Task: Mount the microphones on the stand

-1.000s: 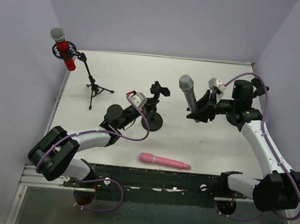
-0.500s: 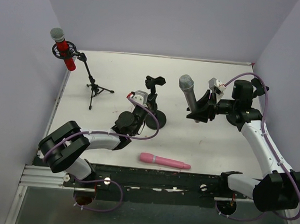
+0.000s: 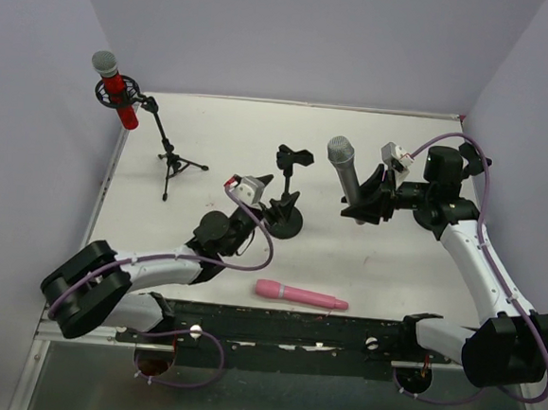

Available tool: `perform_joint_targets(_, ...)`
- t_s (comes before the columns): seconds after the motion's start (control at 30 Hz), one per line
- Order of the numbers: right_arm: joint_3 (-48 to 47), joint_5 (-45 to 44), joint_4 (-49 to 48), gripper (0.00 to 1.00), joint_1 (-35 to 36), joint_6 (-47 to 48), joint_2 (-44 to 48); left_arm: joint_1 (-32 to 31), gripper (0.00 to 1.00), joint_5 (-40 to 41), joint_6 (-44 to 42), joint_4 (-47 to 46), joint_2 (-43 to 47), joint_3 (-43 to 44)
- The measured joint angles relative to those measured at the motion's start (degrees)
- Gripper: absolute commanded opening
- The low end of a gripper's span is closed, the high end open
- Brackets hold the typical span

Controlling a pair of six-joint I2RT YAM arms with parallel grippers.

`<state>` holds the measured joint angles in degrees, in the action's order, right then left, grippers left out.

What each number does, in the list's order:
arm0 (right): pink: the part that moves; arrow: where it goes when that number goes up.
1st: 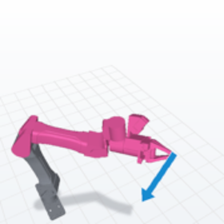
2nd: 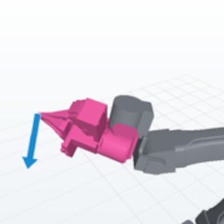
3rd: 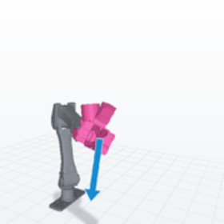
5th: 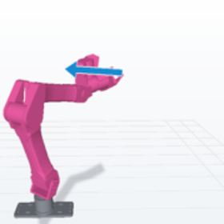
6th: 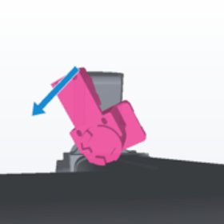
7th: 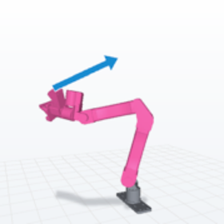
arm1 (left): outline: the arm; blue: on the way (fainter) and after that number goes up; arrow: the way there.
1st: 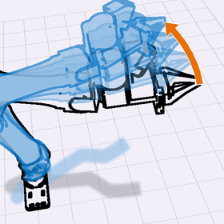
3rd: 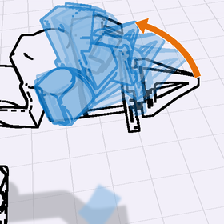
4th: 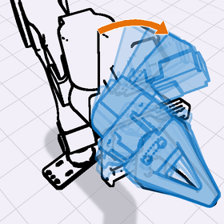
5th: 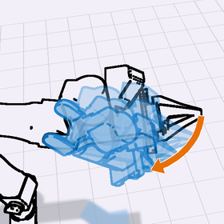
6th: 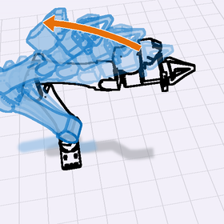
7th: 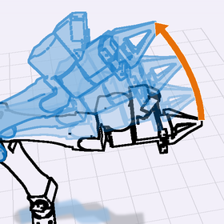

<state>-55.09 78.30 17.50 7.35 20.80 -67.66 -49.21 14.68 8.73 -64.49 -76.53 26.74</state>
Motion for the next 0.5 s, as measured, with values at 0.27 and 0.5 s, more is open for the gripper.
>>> perform_joint_targets(0.27, 0.02, 0.63, -0.09, 0.01, -0.35, -0.11, -0.02, 5.14, 0.96, -16.57, -3.26, 16.11, 23.12, -6.45)
perform_joint_targets(0.5, 0.33, 0.92, -0.72, 0.01, -0.35, -0.52, 0.0, 25.92, 0.99, -42.38, -8.31, 31.67, 27.26, 4.9)
